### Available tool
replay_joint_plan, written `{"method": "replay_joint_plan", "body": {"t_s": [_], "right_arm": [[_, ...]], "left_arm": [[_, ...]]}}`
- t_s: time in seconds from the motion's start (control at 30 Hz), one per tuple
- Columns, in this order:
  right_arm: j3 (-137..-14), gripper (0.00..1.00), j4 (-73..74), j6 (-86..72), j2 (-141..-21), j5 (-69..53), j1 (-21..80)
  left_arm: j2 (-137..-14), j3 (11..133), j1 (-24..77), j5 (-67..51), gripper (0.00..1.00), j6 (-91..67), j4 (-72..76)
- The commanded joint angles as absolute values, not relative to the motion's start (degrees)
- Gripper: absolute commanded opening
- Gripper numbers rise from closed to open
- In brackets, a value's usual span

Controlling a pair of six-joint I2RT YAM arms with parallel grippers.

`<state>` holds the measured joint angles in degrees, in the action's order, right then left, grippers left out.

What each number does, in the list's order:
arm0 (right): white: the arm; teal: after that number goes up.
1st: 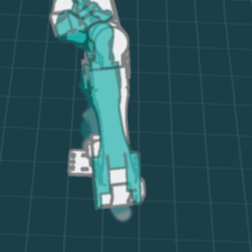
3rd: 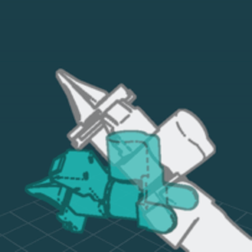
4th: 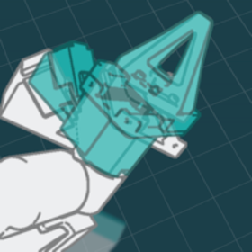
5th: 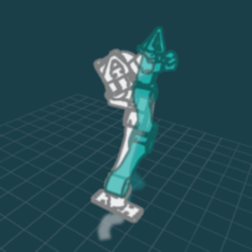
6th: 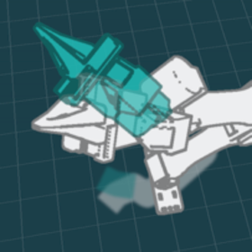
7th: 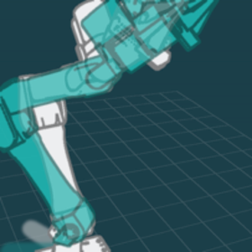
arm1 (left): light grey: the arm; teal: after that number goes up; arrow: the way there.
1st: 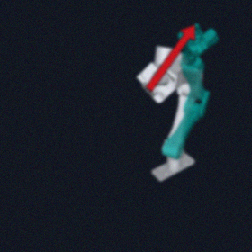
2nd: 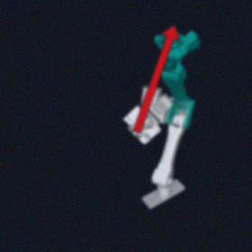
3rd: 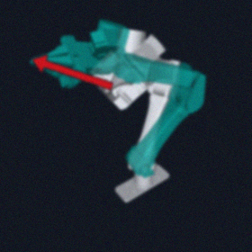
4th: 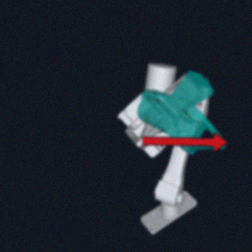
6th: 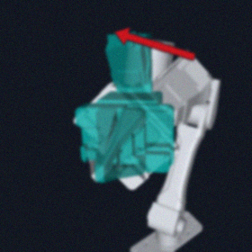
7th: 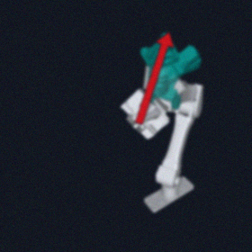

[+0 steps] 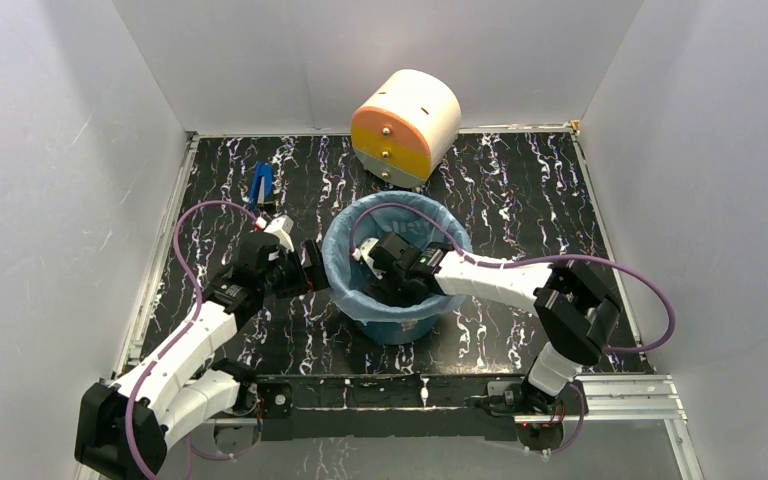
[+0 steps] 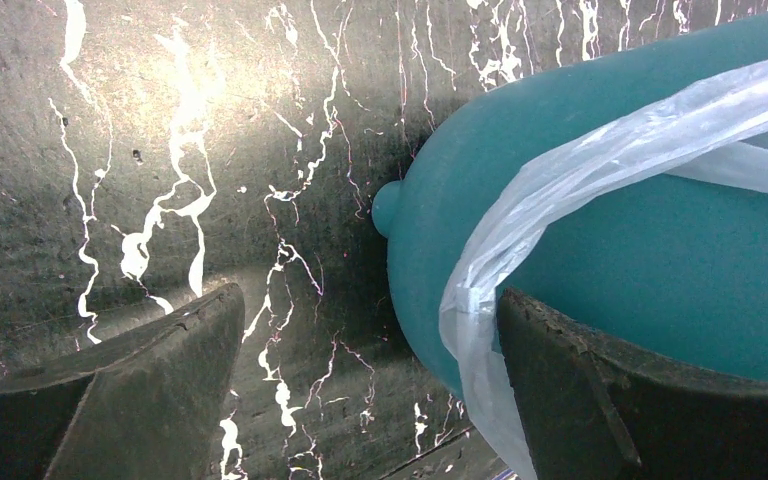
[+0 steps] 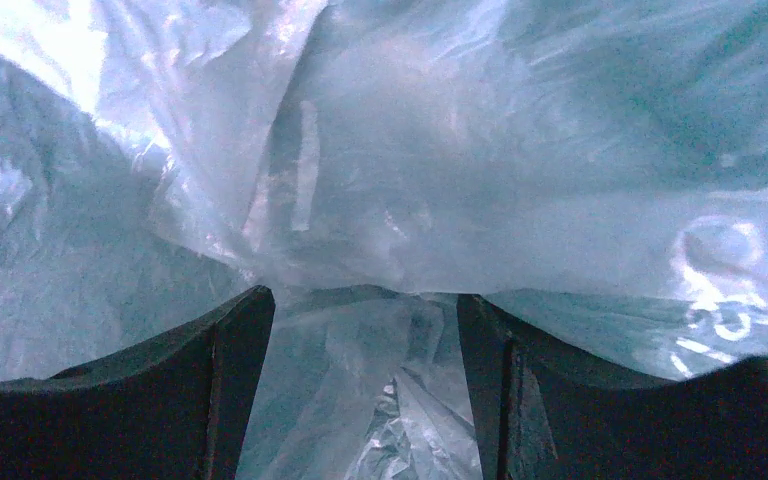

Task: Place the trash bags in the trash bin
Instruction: Adjust the trash bag in the trash bin.

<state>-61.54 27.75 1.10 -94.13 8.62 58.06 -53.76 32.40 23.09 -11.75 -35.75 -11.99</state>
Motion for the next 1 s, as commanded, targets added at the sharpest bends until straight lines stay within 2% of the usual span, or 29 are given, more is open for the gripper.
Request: {"method": "replay_joint_plan", "body": {"t_s": [0.0,0.1,0.6,0.97], "right_arm": [[-63.81,0.77,31.2,1.57,-92.49,3.45,57.78],[-63.47,0.77,32.76,2.33,-92.48,1.15,57.83],[-78.66,0.77,46.46,0.61,-92.06,-7.35,57.83],[-83.39,0.77,53.74,0.89,-89.92,-8.86,57.82]], "left_arm": [[-53.7,33.55,23.03,-11.89,0.94,-34.96,-11.82],[-54.02,33.28,23.03,-12.05,0.94,-35.15,-11.35],[-53.79,34.09,23.04,-11.02,0.94,-33.32,-13.69],[-53.78,34.09,23.03,-11.37,0.94,-33.56,-13.45]]}}
